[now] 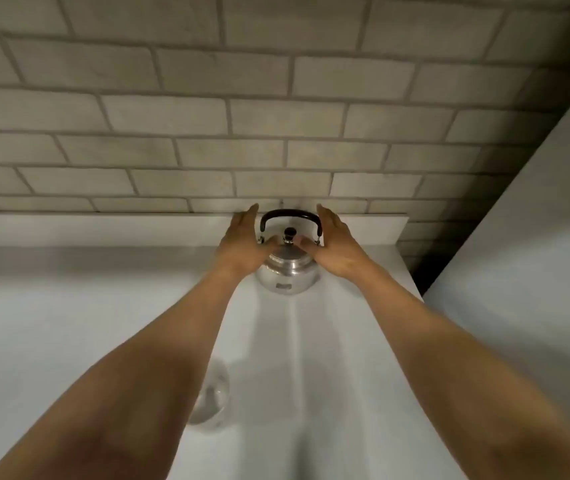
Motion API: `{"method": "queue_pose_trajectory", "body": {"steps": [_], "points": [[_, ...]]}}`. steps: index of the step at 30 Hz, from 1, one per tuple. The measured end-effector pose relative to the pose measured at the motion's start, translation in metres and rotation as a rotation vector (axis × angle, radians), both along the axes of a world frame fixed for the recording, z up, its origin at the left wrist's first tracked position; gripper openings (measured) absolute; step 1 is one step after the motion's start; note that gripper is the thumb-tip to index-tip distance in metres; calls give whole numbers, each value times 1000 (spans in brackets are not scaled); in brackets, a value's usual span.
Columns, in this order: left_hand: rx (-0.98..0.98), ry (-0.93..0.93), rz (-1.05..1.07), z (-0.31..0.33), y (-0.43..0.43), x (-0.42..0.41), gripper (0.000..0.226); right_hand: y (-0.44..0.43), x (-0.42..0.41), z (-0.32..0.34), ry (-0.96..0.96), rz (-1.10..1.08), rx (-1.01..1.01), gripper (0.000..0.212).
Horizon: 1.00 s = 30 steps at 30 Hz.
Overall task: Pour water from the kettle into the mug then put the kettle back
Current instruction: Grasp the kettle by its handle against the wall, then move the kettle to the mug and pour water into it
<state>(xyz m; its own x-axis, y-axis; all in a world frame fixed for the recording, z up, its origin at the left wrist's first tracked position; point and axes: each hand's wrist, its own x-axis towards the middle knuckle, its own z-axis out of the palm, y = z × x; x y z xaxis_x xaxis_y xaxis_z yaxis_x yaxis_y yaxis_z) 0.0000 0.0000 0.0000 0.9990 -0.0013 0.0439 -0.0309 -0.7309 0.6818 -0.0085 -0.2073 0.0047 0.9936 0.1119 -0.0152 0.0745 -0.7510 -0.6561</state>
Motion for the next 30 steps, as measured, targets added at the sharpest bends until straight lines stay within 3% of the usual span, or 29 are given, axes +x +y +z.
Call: {"method": "queue_pose_trajectory", "body": {"steps": [4, 9, 12, 20, 25, 30], "points": [[-22, 14, -46, -4, -7, 26, 81, 0, 32, -8, -88, 49, 50, 93], [-9, -16, -72, -10, -11, 42, 33, 6, 59, -14, -216, 157, 32, 41], [5, -29, -83, -5, -8, 42, 28, 4, 65, -8, -184, 181, 58, 18], [-31, -58, -105, 40, -13, -4, 25, -3, 30, 34, -304, 184, 54, 37], [10, -184, -140, 76, -12, -70, 27, -7, -38, 69, -422, 155, 50, 36], [-67, -242, -150, 84, -6, -146, 24, -5, -113, 90, -475, 157, -28, 37]]}}
